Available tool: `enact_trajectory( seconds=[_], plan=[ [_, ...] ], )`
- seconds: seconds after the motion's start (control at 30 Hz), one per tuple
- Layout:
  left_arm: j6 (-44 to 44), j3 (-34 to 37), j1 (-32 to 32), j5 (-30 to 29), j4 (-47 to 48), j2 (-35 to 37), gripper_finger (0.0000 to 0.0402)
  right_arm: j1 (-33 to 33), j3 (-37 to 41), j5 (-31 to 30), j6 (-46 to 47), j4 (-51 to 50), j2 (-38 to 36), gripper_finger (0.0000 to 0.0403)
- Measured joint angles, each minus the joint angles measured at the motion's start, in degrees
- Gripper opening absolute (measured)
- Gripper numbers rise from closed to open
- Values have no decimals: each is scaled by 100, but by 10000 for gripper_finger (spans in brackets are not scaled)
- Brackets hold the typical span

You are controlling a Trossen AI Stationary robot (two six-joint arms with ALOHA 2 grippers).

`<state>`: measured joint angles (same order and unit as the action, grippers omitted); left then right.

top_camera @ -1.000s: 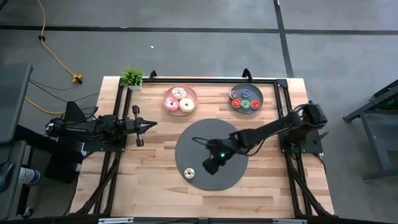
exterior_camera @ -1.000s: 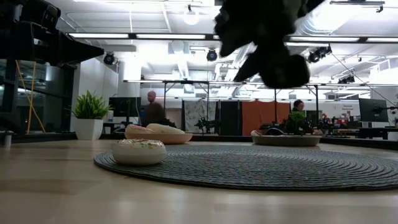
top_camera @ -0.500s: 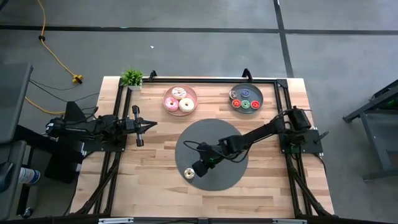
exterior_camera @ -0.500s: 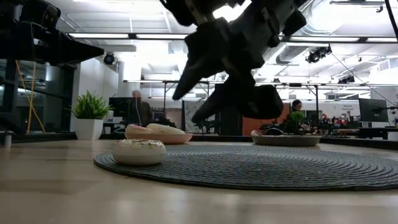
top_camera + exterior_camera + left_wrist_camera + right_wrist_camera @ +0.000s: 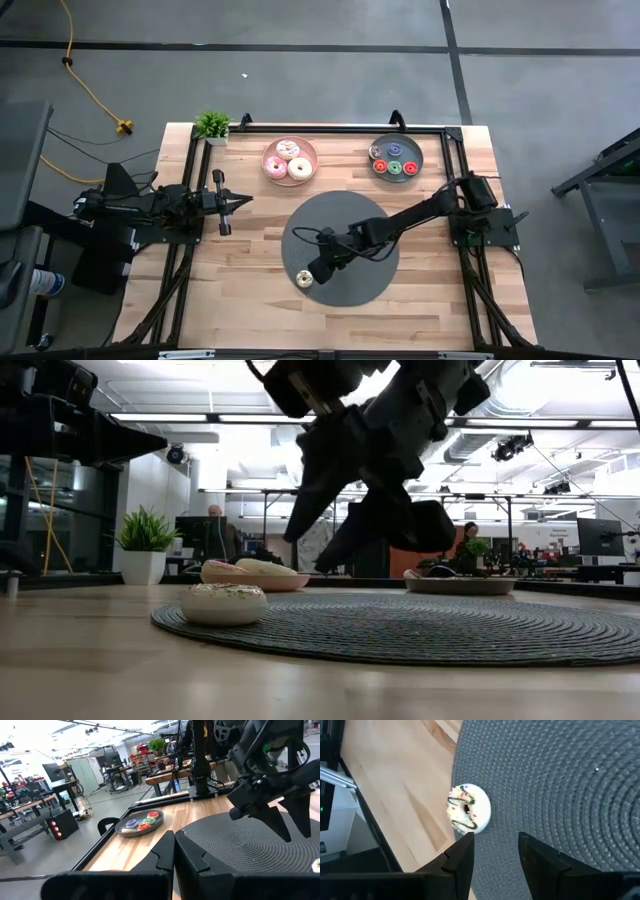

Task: Pick & Place donuts
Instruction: Put the small white donut on the gray plate

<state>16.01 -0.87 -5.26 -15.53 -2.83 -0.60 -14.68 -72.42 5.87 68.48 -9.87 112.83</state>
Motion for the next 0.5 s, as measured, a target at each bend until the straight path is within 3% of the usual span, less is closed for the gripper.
enact_trajectory(
  seconds=[0.5],
  plan=[
    [0,-1,-2,-4,4,-2,0,-9,-323,-18,69,-113,285,189]
  ],
)
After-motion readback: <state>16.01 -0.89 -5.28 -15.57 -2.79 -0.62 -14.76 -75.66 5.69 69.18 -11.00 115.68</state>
